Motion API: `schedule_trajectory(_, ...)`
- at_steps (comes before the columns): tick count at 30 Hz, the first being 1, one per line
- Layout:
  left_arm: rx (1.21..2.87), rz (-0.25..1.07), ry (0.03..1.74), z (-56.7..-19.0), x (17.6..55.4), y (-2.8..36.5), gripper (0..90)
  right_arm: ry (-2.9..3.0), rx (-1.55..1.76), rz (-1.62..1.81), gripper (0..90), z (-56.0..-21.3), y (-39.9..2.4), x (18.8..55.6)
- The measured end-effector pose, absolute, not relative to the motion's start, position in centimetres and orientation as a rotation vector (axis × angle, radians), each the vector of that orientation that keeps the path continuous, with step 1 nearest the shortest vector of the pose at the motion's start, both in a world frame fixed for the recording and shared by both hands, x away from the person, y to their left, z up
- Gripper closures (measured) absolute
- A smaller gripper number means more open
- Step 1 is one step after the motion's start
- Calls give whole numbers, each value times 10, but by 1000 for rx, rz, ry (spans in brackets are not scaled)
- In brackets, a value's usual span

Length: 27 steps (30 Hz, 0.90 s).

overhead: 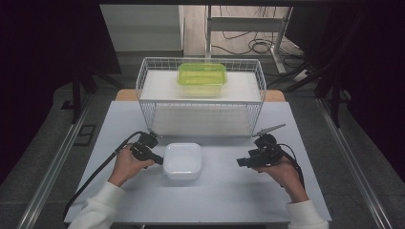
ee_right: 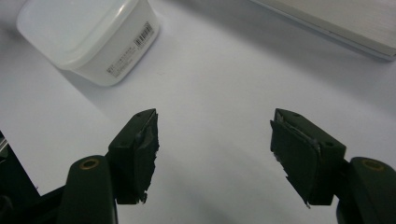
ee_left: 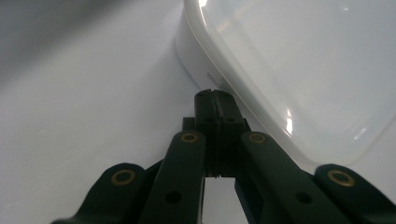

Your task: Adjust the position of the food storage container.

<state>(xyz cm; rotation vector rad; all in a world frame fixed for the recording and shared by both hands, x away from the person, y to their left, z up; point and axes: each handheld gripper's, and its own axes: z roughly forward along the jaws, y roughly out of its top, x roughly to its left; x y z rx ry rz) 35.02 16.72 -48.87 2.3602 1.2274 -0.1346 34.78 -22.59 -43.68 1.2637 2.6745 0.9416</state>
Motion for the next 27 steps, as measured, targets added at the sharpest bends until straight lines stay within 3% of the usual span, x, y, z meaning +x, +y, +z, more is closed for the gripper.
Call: schedule_trajectory(27,2353,-104,1176,-487,350,137,898,2684,1261,924,319,-438,-225,348)
